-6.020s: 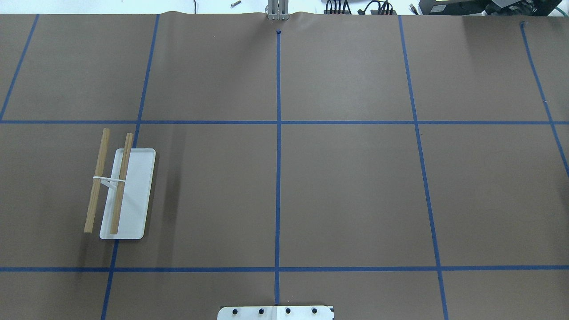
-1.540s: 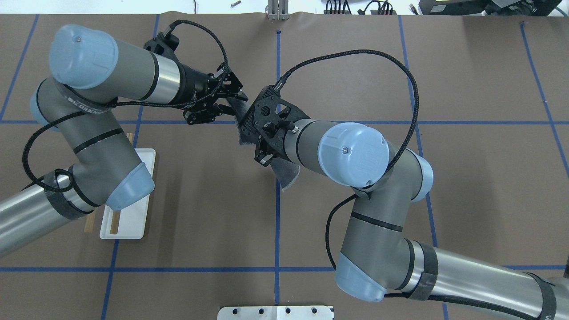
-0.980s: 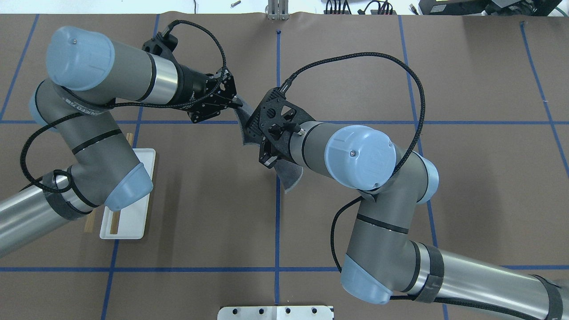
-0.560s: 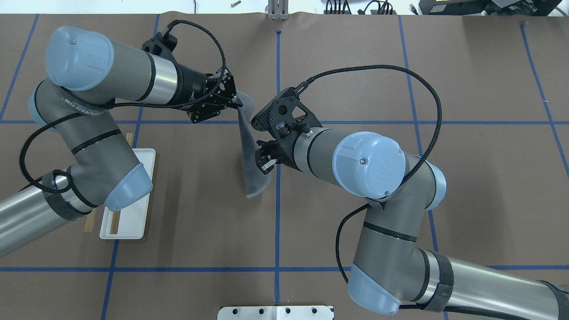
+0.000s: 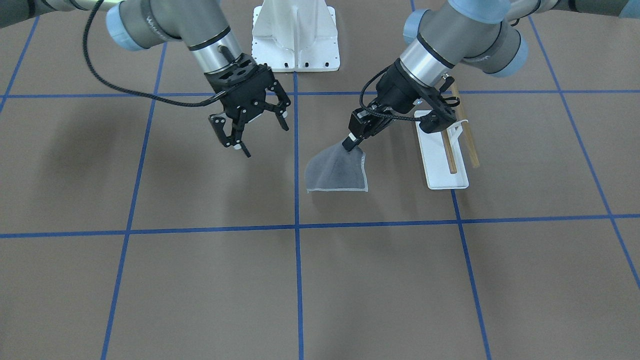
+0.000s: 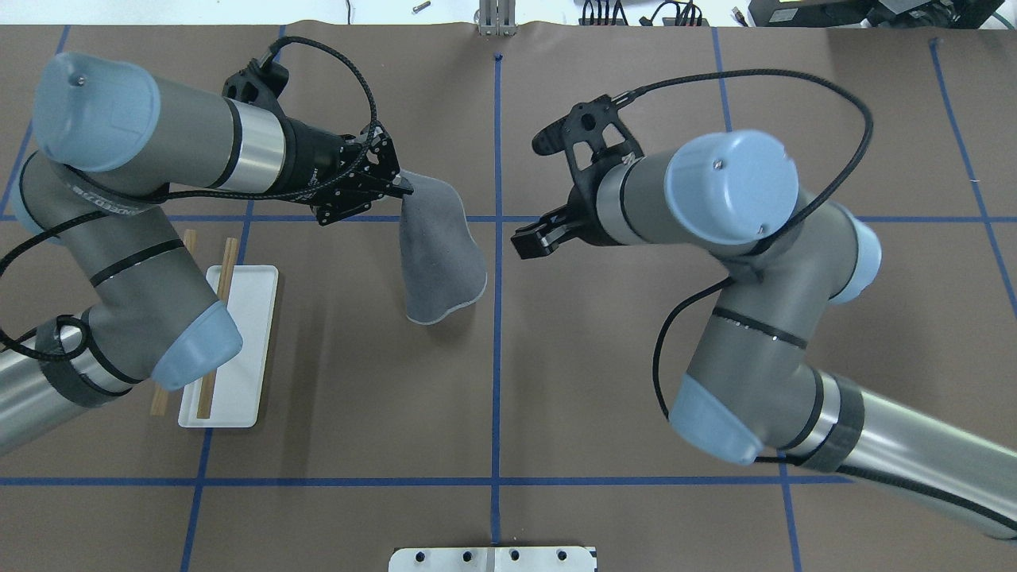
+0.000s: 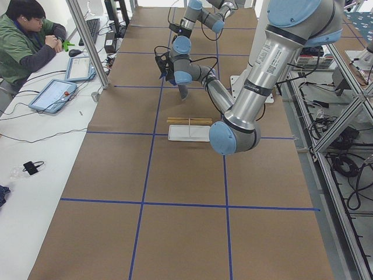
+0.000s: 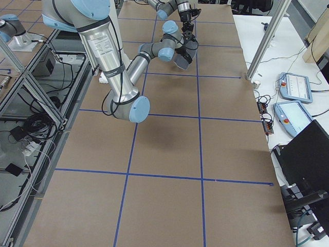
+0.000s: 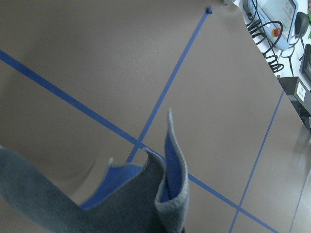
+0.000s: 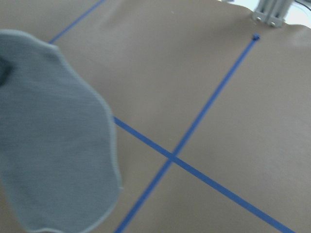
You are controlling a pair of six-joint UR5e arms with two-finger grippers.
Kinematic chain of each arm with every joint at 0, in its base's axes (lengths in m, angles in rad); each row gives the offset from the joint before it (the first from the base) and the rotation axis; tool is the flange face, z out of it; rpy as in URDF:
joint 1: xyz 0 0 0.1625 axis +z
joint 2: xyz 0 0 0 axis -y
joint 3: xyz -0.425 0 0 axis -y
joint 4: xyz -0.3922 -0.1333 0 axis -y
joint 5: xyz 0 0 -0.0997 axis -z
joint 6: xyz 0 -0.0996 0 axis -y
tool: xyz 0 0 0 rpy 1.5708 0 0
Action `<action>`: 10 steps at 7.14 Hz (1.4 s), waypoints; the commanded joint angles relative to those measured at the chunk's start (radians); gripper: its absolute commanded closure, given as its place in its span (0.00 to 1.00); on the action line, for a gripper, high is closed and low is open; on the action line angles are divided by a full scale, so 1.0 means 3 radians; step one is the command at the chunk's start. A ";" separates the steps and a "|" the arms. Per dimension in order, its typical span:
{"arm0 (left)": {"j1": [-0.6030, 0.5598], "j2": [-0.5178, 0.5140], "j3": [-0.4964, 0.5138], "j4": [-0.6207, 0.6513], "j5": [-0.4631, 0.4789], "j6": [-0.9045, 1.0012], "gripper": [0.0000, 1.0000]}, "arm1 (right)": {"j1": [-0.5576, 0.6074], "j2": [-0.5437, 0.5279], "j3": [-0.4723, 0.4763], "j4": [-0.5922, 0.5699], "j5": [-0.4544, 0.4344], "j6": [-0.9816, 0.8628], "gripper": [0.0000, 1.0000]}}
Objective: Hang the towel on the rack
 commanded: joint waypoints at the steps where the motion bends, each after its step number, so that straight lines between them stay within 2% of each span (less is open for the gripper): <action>1: -0.0074 0.0277 -0.0210 0.0008 -0.0020 0.0036 1.00 | 0.0649 -0.0048 -0.0104 -0.0792 0.0658 -0.0068 0.00; 2: -0.0135 0.0455 -0.0287 0.0008 -0.0061 0.0224 1.00 | 0.0910 -0.0078 -0.0221 -0.0937 0.0904 -0.0382 0.00; 4: -0.0182 0.1103 -0.0578 -0.0007 -0.0081 0.0719 1.00 | 0.1213 -0.0399 -0.0238 -0.0975 0.0937 -0.0564 0.00; 5: -0.0248 0.1334 -0.0600 -0.0063 -0.0107 0.0858 1.00 | 0.1326 -0.0537 -0.0233 -0.0954 0.0967 -0.0554 0.00; 6: -0.0355 0.1584 -0.0595 -0.0261 -0.0249 0.0951 1.00 | 0.1479 -0.0696 -0.0233 -0.0934 0.1125 -0.0564 0.00; 8: -0.0757 0.1842 -0.0529 -0.0605 -0.0662 0.0967 1.00 | 0.1628 -0.0809 -0.0243 -0.0929 0.1142 -0.0717 0.00; 10: -0.0938 0.2036 -0.0401 -0.0626 -0.0797 0.1526 1.00 | 0.1735 -0.0876 -0.0304 -0.0934 0.1238 -0.0850 0.00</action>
